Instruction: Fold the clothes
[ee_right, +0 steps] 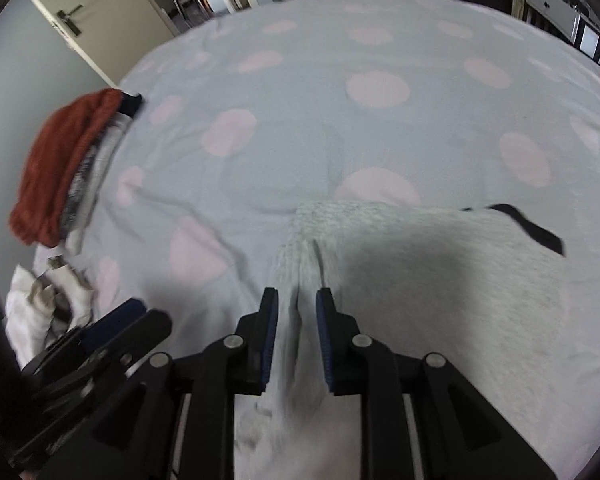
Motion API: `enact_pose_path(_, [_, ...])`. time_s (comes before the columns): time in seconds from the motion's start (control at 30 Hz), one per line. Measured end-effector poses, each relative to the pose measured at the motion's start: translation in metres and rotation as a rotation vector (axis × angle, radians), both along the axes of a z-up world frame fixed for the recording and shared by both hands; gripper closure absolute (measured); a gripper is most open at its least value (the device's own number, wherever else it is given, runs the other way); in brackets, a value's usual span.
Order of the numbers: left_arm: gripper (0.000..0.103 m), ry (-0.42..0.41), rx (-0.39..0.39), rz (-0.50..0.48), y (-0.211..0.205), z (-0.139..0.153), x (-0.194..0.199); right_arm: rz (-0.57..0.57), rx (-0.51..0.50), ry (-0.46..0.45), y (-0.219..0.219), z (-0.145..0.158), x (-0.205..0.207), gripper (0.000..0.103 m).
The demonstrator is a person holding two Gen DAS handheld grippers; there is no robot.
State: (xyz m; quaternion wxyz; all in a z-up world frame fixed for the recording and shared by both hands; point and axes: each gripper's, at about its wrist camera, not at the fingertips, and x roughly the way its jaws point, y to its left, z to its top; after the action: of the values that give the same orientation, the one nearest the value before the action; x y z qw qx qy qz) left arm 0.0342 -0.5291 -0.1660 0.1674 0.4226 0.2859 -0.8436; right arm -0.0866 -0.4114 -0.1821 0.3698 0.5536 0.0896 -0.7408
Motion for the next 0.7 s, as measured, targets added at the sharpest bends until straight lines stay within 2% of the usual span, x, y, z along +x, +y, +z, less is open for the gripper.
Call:
enact_pose_path(0.13, [0.053,0.022,-0.018,-0.069,0.024,0.009,0.009,-0.001,-0.063,0.016,0.044,0.020,0.019,0.083])
enact_pose_path(0.27, [0.053,0.015,0.034,-0.138,0.048,0.008,0.016,-0.030,-0.089,0.028,0.106,0.024,0.037,0.082])
enact_pose_path(0.43, [0.053,-0.002,0.101,-0.166,0.070,0.005,0.025,-0.136,-0.101,0.021,0.185,0.006,0.052,0.082])
enact_pose_path(0.57, [0.053,-0.054,0.149,-0.166,0.088,-0.007,0.035,-0.257,-0.126,-0.015,0.237,-0.015,0.054,0.080])
enact_pose_path(0.7, [0.053,-0.113,0.191,-0.174,0.100,-0.020,0.040,-0.333,-0.172,-0.057,0.274,-0.032,0.052,0.068])
